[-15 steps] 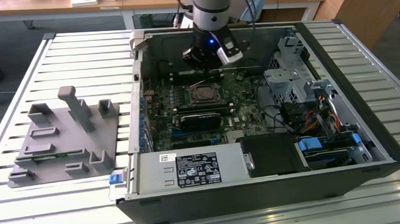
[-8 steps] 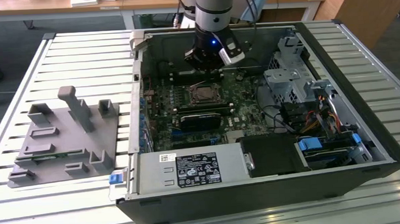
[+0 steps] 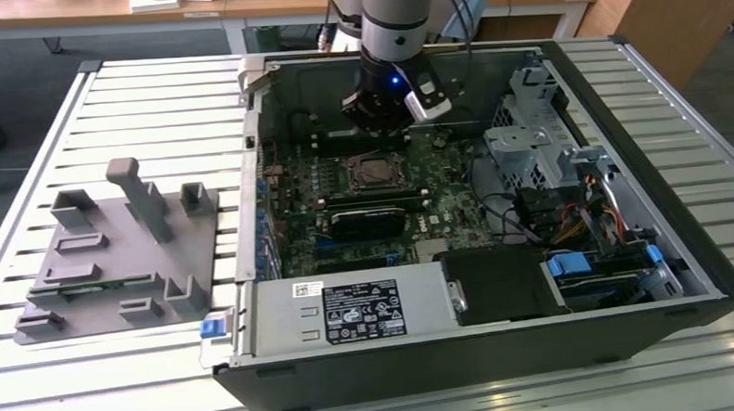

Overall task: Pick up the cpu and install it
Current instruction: 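Install the first cpu locking lever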

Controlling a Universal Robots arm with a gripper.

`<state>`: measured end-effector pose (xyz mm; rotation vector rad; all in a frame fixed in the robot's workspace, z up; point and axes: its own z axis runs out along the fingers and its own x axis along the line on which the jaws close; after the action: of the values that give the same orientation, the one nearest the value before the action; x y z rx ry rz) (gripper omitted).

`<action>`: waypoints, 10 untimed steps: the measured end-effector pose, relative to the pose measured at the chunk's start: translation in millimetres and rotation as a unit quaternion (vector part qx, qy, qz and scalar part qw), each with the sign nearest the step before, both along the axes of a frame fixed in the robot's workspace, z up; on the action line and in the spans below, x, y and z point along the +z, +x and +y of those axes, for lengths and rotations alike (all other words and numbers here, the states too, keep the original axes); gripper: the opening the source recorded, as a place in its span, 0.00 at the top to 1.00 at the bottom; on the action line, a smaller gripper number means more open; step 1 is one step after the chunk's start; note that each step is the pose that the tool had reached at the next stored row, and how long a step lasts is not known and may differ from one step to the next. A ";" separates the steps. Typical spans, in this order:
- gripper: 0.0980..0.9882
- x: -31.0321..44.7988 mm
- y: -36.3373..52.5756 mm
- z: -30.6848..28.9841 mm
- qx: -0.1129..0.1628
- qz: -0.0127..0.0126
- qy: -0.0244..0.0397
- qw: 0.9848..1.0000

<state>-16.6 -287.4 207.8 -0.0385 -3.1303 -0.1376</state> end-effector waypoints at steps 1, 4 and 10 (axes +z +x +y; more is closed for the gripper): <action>0.99 -1.3 0.2 0.0 0.000 0.000 0.000 1.000; 0.99 -5.5 0.8 0.0 0.000 0.000 0.000 1.000; 0.99 -6.4 1.0 0.0 0.000 0.000 -0.001 1.000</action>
<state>-15.7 -287.3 201.5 -0.0386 -3.1303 -0.1356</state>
